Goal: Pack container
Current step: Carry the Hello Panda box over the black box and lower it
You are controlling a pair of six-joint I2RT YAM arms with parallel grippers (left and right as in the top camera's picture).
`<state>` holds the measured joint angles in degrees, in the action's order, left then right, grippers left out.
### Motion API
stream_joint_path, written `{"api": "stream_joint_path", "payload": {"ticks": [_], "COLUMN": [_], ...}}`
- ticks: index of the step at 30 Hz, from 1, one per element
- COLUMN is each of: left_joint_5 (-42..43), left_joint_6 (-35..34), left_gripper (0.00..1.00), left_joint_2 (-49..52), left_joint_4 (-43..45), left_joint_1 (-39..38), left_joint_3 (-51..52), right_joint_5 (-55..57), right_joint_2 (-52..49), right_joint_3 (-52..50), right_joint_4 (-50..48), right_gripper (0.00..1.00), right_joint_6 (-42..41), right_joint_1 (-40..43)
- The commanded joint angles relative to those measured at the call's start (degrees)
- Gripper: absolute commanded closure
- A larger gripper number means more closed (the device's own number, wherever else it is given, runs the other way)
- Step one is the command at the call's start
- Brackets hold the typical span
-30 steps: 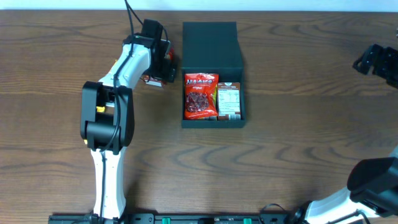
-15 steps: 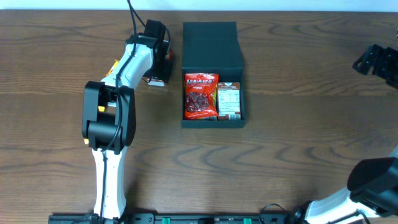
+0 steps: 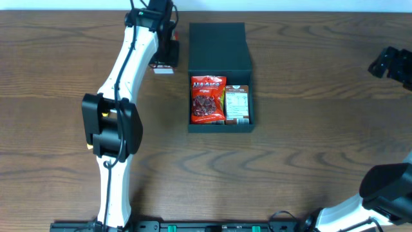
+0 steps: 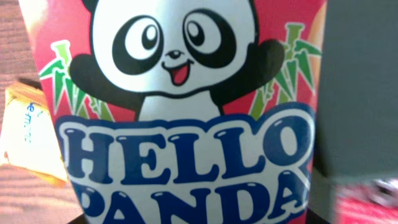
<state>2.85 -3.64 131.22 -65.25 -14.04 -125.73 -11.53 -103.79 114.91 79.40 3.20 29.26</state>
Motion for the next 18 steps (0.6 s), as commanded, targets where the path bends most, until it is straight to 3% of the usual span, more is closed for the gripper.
{"api": "stream_joint_path", "payload": {"ticks": [1, 9, 18], "left_joint_5": [1.14, 1.25, -4.74], "left_joint_6": [-5.86, -16.98, -27.71], "left_gripper": [0.62, 0.64, 0.68], "left_joint_2": [-5.55, -7.02, -6.8], "left_joint_4": [-1.99, -6.1, -1.05], "left_joint_1": [-3.34, -15.61, -25.99], "left_joint_3": [-2.64, -2.56, 1.33], "right_joint_5": [1.7, 1.66, -1.33], "right_joint_2": [-0.48, -0.48, -0.48], "right_joint_3": [-0.33, -0.33, -0.33], "right_joint_4": [-0.35, -2.1, -2.58], "right_gripper": [0.01, 0.01, 0.01], "right_joint_6": [0.72, 0.63, -0.44], "right_joint_1": [0.59, 4.02, 8.46]}}
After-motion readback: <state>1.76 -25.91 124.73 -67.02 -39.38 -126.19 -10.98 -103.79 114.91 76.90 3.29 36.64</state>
